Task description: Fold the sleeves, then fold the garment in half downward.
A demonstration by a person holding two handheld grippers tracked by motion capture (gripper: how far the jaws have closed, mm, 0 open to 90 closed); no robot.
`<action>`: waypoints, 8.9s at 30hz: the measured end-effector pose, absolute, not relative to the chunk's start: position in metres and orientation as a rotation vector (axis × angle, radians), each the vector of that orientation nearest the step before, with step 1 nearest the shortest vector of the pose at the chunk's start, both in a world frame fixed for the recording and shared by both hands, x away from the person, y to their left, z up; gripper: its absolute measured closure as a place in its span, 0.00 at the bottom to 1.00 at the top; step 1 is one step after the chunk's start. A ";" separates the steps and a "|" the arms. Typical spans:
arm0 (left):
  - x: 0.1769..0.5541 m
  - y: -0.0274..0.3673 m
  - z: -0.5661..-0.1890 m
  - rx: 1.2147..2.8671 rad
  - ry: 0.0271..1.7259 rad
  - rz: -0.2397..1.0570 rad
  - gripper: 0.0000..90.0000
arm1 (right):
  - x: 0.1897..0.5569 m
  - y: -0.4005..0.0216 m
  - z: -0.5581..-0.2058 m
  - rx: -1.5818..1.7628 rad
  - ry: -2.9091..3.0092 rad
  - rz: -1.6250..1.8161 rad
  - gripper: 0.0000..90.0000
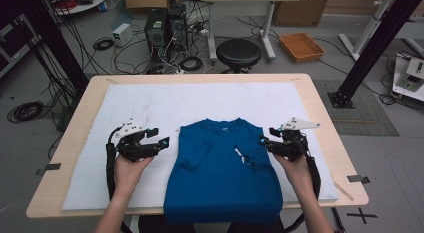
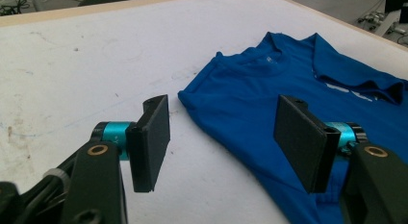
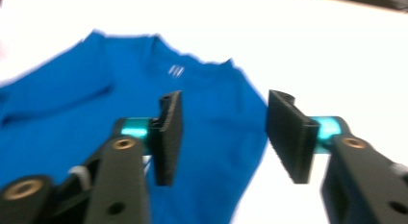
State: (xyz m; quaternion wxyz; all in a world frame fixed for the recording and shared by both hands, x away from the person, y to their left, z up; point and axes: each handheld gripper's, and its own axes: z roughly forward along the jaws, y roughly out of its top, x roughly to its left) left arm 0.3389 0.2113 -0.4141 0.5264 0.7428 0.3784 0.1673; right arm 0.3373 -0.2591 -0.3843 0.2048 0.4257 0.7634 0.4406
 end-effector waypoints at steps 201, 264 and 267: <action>0.326 0.159 -0.447 2.018 0.990 0.311 0.93 | 0.325 -0.267 -0.439 1.323 2.247 1.158 0.94; 0.355 0.164 -0.443 1.917 1.257 0.241 0.74 | 0.352 -0.266 -0.438 1.384 2.134 1.135 0.71; 0.354 0.161 -0.443 1.934 1.244 0.252 0.78 | 0.352 -0.265 -0.439 1.394 2.139 1.143 0.73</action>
